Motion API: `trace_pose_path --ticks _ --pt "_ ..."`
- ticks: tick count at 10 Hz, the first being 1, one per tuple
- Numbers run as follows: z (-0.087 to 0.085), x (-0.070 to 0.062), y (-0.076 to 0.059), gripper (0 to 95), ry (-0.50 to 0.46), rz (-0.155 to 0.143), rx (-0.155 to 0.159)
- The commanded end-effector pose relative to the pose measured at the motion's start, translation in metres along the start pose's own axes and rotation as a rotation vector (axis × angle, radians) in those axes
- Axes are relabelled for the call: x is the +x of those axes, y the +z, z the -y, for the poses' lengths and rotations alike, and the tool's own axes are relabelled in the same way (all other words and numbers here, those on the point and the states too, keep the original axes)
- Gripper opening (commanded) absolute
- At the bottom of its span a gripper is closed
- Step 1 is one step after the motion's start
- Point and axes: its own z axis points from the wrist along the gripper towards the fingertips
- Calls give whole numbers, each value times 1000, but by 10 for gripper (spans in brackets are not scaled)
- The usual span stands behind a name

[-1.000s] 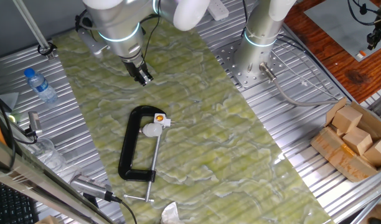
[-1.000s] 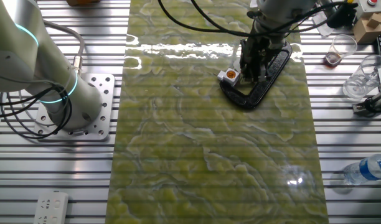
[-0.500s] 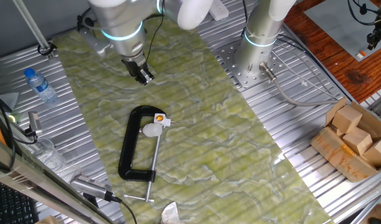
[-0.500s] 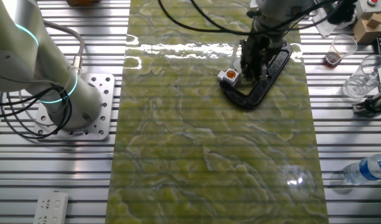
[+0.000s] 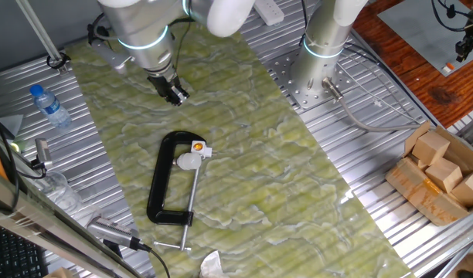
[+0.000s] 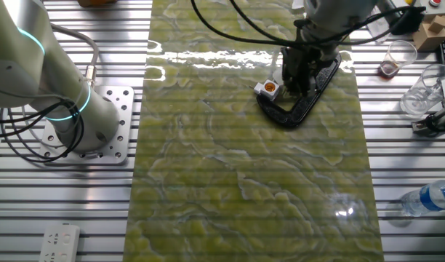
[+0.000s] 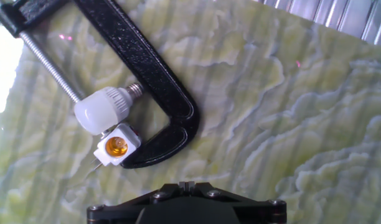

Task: Install the light bulb by rotating it

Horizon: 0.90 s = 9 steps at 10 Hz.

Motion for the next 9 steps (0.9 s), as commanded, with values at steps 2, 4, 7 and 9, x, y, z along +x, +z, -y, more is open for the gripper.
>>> trace_pose_path --ticks 2,4,7,9 --pt "0 0 0 0 10 1 -2" --pt "-5 -7 -2 190 20 -6 -1" --pt "-32 -44 0 190 64 4 1" --pt "-52 -64 5 380 100 13 -2"
